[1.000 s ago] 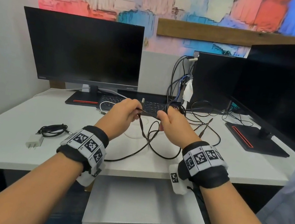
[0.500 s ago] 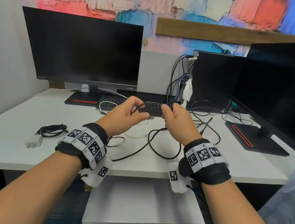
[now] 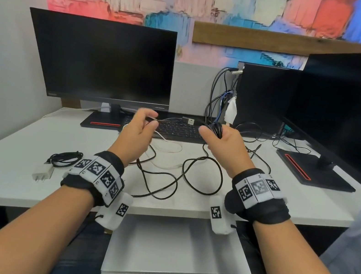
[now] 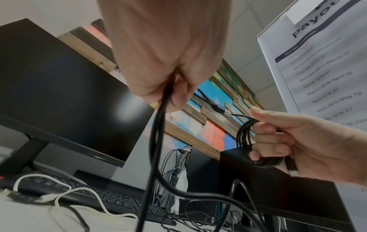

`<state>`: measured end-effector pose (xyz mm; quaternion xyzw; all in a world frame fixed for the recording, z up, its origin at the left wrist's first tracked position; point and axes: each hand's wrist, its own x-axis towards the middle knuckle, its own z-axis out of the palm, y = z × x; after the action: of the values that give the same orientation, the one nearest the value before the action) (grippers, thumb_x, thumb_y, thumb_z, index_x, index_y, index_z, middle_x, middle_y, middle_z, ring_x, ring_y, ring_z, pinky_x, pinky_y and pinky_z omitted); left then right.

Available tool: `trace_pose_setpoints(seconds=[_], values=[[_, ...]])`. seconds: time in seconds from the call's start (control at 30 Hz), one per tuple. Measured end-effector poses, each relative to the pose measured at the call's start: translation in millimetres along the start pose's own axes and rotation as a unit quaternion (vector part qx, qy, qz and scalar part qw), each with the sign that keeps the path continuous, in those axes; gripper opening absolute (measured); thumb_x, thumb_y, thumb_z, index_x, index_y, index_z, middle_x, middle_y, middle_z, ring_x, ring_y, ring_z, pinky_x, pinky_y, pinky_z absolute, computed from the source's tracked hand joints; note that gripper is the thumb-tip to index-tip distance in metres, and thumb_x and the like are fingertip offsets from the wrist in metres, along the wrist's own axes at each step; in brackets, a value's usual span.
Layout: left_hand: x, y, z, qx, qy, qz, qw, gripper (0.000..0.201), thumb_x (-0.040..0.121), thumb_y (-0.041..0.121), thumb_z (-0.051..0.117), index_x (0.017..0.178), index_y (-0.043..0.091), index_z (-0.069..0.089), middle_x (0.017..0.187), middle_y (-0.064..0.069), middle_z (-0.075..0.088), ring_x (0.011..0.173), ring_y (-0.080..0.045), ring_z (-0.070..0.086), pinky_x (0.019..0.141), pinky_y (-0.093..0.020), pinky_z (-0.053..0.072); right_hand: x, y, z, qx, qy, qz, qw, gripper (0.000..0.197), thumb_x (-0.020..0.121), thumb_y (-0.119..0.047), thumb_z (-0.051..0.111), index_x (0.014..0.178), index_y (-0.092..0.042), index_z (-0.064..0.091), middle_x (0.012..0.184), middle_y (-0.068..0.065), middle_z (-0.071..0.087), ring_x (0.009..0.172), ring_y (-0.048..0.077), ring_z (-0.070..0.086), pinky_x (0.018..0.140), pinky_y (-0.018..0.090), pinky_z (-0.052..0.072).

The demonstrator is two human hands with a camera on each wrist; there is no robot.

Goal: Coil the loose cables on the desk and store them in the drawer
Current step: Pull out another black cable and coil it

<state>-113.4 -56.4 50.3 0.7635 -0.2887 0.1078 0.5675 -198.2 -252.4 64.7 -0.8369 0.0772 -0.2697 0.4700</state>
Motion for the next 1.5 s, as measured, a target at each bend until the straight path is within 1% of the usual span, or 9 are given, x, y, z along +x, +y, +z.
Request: trace_pose_setpoints(seconds=[0.13, 0.23, 0.33, 0.53, 0.73, 0.9, 1.13, 1.3, 1.5], values=[[0.1, 1.3, -0.7, -0.031, 0.013, -0.007, 0.999, 0.011, 0.098, 0.019, 0.037, 0.091, 0.02, 0.046, 0.076, -0.003, 0.051, 0.06, -0.011, 0.043, 0.053, -0.024, 0.037, -1.0, -1.0, -2.5, -0.011, -0.001, -0.012, 1.0, 0.043, 0.089, -0.046, 0.051, 0.067, -0.009, 0.047, 0.067, 0.008, 0.043, 0.064, 0.024, 0.047, 0.078, 0.055, 0.053], [-2.6, 5.8, 3.1, -0.082, 0.024, -0.02, 0.996, 0.015, 0.098, 0.017, 0.033, 0.088, 0.022, 0.044, 0.081, -0.002, 0.055, 0.06, -0.01, 0.047, 0.052, -0.024, 0.038, -1.3, -3.9, -2.6, -0.029, -0.008, -0.004, 1.0, 0.039, 0.093, -0.04, 0.046, 0.067, -0.011, 0.044, 0.068, 0.01, 0.042, 0.067, 0.036, 0.05, 0.069, 0.04, 0.05], [-4.2, 7.8, 4.9, -0.105, 0.037, -0.025, 0.993, 0.016, 0.098, 0.017, 0.03, 0.088, 0.023, 0.042, 0.078, 0.0, 0.052, 0.057, -0.008, 0.045, 0.05, -0.022, 0.036, -2.4, -4.0, -0.2, -0.045, -0.025, -0.007, 0.999, 0.037, 0.094, -0.037, 0.045, 0.07, -0.01, 0.047, 0.068, 0.01, 0.042, 0.068, 0.027, 0.05, 0.065, 0.036, 0.044], [-7.5, 6.0, -3.9, -0.037, -0.069, -0.063, 0.995, 0.018, 0.097, 0.026, 0.041, 0.081, 0.022, 0.05, 0.066, 0.003, 0.042, 0.055, -0.01, 0.033, 0.048, -0.022, 0.029, -3.3, -3.2, -6.7, -0.033, 0.022, 0.013, 0.999, 0.04, 0.093, -0.031, 0.046, 0.058, -0.013, 0.037, 0.062, 0.007, 0.038, 0.061, 0.022, 0.041, 0.074, 0.053, 0.053], [-7.8, 1.9, 0.3, 0.139, -0.071, -0.037, 0.987, 0.019, 0.095, 0.031, 0.047, 0.084, 0.017, 0.052, 0.068, 0.004, 0.047, 0.06, -0.013, 0.041, 0.058, -0.028, 0.036, -2.0, -3.7, -4.5, 0.006, 0.017, 0.034, 0.999, 0.033, 0.094, -0.032, 0.046, 0.071, -0.008, 0.047, 0.067, 0.009, 0.045, 0.065, 0.021, 0.055, 0.05, 0.023, 0.041], [-11.8, 9.2, -1.9, -0.034, -0.07, -0.051, 0.996, 0.022, 0.098, 0.022, 0.037, 0.078, 0.017, 0.045, 0.066, 0.003, 0.041, 0.055, -0.01, 0.032, 0.048, -0.022, 0.028, -2.8, -4.7, -8.1, -0.03, 0.015, 0.016, 0.999, 0.031, 0.092, -0.024, 0.048, 0.065, -0.008, 0.048, 0.068, 0.013, 0.048, 0.064, 0.023, 0.047, 0.06, 0.031, 0.041], [-7.8, 11.4, 1.7, -0.179, 0.0, -0.079, 0.981, 0.017, 0.097, 0.005, 0.037, 0.093, 0.017, 0.049, 0.071, -0.001, 0.047, 0.054, -0.006, 0.04, 0.044, -0.015, 0.033, -14.8, -6.3, -1.8, -0.068, -0.159, 0.051, 0.984, 0.025, 0.088, -0.025, 0.054, 0.068, -0.01, 0.054, 0.055, 0.001, 0.052, 0.05, 0.014, 0.053, 0.059, 0.033, 0.049], [-4.7, 5.1, 0.9, -0.094, 0.032, -0.075, 0.992, 0.021, 0.094, 0.003, 0.041, 0.092, 0.016, 0.058, 0.074, -0.004, 0.056, 0.058, -0.013, 0.051, 0.054, -0.022, 0.044, -15.7, -8.0, -1.5, 0.0, -0.168, 0.045, 0.985, 0.03, 0.082, -0.032, 0.055, 0.059, -0.014, 0.048, 0.042, 0.001, 0.045, 0.037, 0.01, 0.046, 0.079, 0.056, 0.053], [-15.1, 3.0, -1.9, 0.023, -0.139, -0.115, 0.983, 0.014, 0.098, 0.022, 0.045, 0.09, 0.015, 0.054, 0.094, -0.005, 0.067, 0.07, -0.014, 0.063, 0.058, -0.024, 0.047, -13.1, -24.9, -10.7, 0.264, -0.079, 0.033, 0.961, 0.039, 0.097, -0.023, 0.045, 0.059, -0.016, 0.04, 0.044, -0.002, 0.029, 0.042, 0.015, 0.033, 0.075, 0.036, 0.05]])
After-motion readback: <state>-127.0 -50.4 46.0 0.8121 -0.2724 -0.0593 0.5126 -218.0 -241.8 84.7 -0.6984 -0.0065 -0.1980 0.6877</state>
